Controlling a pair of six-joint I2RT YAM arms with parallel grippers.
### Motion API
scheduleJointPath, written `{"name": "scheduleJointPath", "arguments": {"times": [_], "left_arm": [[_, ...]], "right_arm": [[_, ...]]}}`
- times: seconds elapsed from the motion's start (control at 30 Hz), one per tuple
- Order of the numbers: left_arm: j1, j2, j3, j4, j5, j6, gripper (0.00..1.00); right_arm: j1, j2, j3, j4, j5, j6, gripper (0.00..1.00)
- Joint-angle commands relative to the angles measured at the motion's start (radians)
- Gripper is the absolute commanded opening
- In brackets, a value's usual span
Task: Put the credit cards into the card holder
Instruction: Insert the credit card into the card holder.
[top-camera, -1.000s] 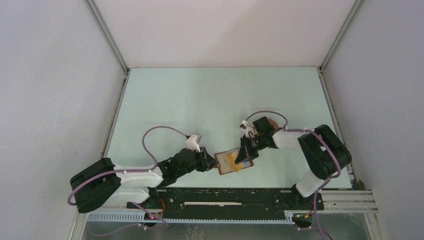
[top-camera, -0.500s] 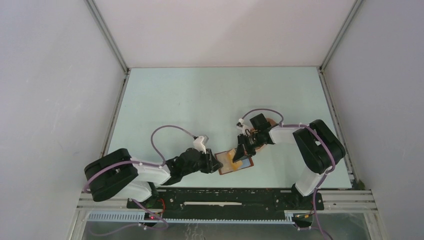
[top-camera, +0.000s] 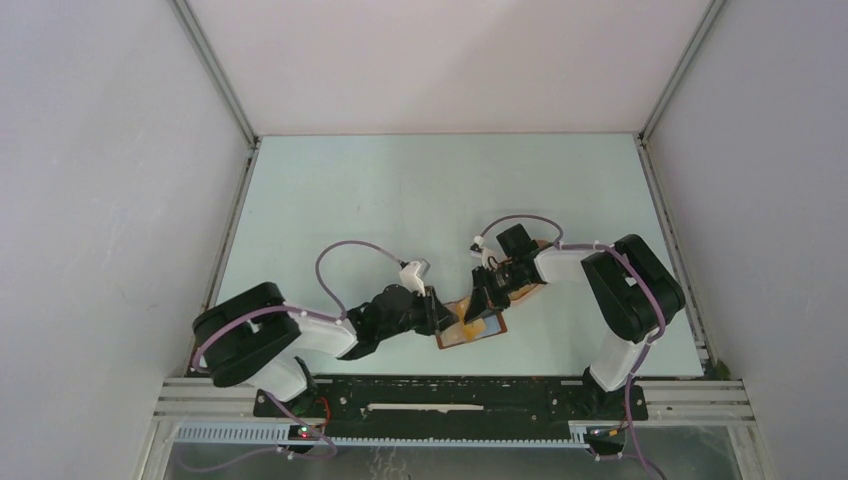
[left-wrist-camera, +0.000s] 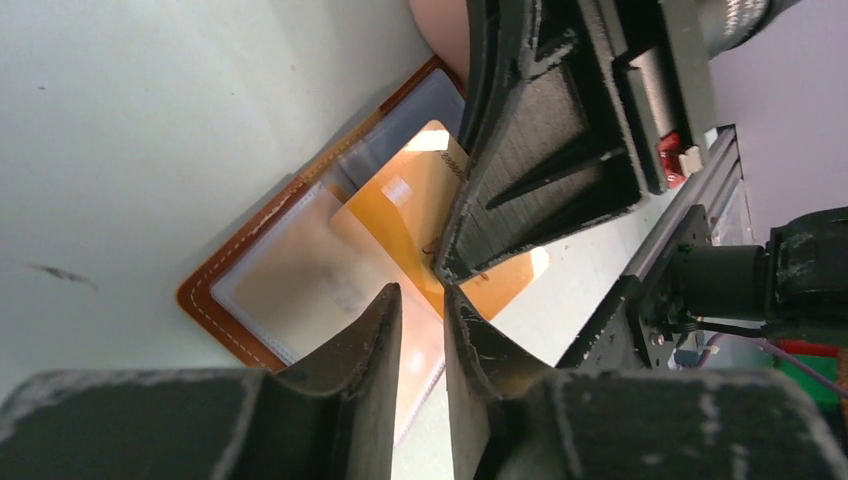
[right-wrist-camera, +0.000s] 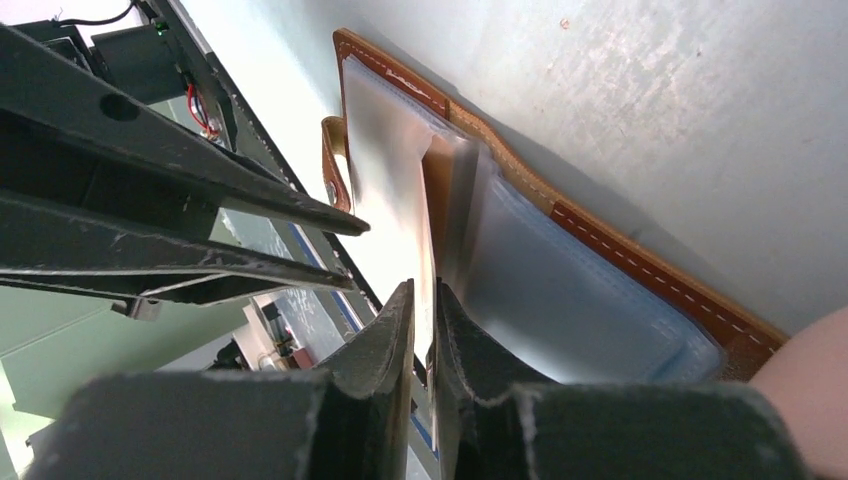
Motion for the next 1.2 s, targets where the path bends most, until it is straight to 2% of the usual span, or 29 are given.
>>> {"name": "scheduleJointPath", "arguments": {"times": [0.0, 0.23, 0.47, 0.83, 1.0, 1.17], "left_arm": [[0.027, 0.084, 0.053, 0.129, 0.065, 0.005, 0.25], [0.035, 0.114, 0.047, 0.170, 0.065, -0.004, 0.23], [0.041, 0.139, 0.038, 0.185, 0.062, -0.013, 0.23], [0.054, 0.114, 0.016, 0.185, 0.058, -0.012, 0.23], [0.056, 0.109, 0.013, 0.185, 0.060, -0.011, 0.23], [0.058, 0.078, -0.007, 0.177, 0.052, -0.010, 0.23]], "right_arm": [[-0.006, 0.023, 0.017, -0.055, 0.027, -0.029, 0.20], [-0.009, 0.009, 0.034, -0.089, 0.034, -0.056, 0.24], [-0.015, -0.065, 0.041, -0.144, 0.071, -0.123, 0.39], [-0.047, -0.081, 0.041, -0.176, 0.096, -0.147, 0.40], [-0.058, -0.083, 0.042, -0.180, 0.095, -0.149, 0.35], [-0.065, -0.076, 0.049, -0.186, 0.096, -0.147, 0.16]]}}
